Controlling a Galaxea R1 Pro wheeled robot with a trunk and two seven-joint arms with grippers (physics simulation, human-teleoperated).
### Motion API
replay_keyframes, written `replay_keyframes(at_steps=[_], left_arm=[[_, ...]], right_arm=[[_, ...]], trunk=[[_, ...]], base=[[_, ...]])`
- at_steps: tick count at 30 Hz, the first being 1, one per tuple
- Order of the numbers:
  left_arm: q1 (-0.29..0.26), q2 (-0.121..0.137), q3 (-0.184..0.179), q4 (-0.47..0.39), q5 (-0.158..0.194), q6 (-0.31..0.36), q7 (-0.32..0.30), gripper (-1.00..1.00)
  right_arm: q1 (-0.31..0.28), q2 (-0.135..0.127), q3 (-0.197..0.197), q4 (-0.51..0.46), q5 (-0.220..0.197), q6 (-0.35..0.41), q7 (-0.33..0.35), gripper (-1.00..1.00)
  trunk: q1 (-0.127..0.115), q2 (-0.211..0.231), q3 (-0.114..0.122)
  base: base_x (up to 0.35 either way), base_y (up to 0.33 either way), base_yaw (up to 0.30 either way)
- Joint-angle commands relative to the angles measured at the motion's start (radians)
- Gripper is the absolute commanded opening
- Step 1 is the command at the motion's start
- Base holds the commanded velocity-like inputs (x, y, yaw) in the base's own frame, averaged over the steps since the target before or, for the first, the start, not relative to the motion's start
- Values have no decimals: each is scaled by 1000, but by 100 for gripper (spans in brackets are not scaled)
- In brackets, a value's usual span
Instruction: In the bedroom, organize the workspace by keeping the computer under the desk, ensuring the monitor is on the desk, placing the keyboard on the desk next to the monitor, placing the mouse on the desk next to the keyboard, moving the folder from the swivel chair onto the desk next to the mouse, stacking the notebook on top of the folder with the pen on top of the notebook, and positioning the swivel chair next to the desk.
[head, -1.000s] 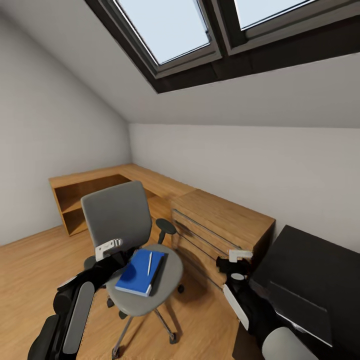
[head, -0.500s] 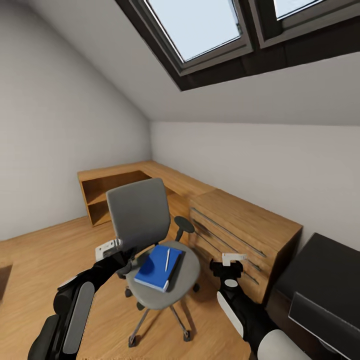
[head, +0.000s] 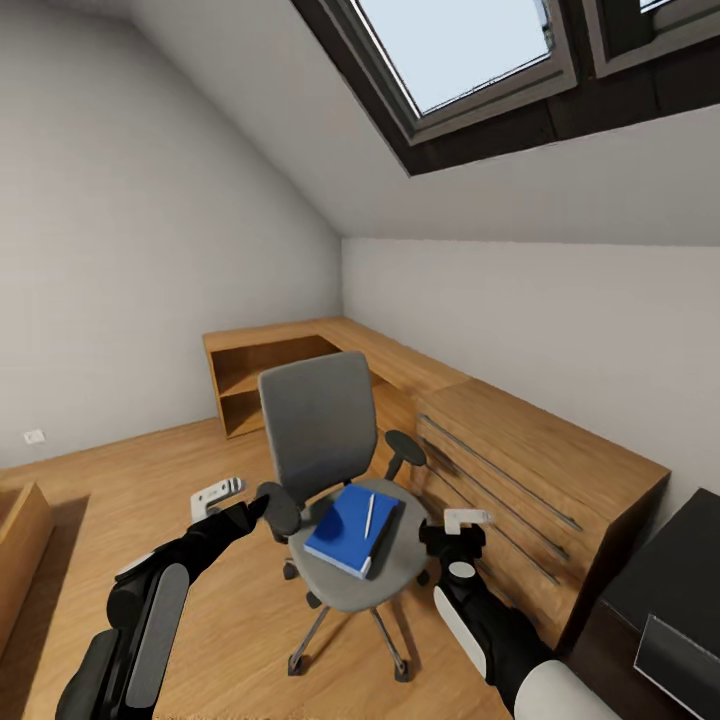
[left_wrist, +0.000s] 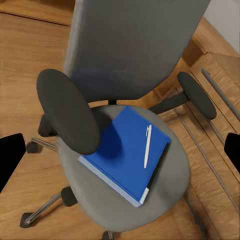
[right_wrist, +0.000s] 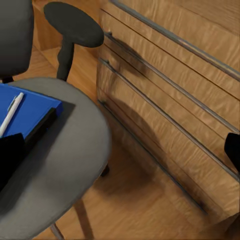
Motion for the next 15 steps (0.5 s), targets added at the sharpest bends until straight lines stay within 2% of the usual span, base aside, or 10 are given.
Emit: replay_keyframes(at_steps=[1,10,15], left_arm=[[-1,-1,2,-1,10,6,6,100],[-1,-1,3,-1,10,6,6,100],[-1,-1,3,-1,10,6,6,100]], right_arm=[[-1,-1,5,0,-5,2,-8,100],[-1,7,12,1,-5,-7,-8,100],[-1,8,24,0,-5,-7,-8,100]], trunk=[[0,-1,-2],[0,-1,-9],[0,-1,-14]], base=[[0,0,260],[0,1,259],[0,89,255]])
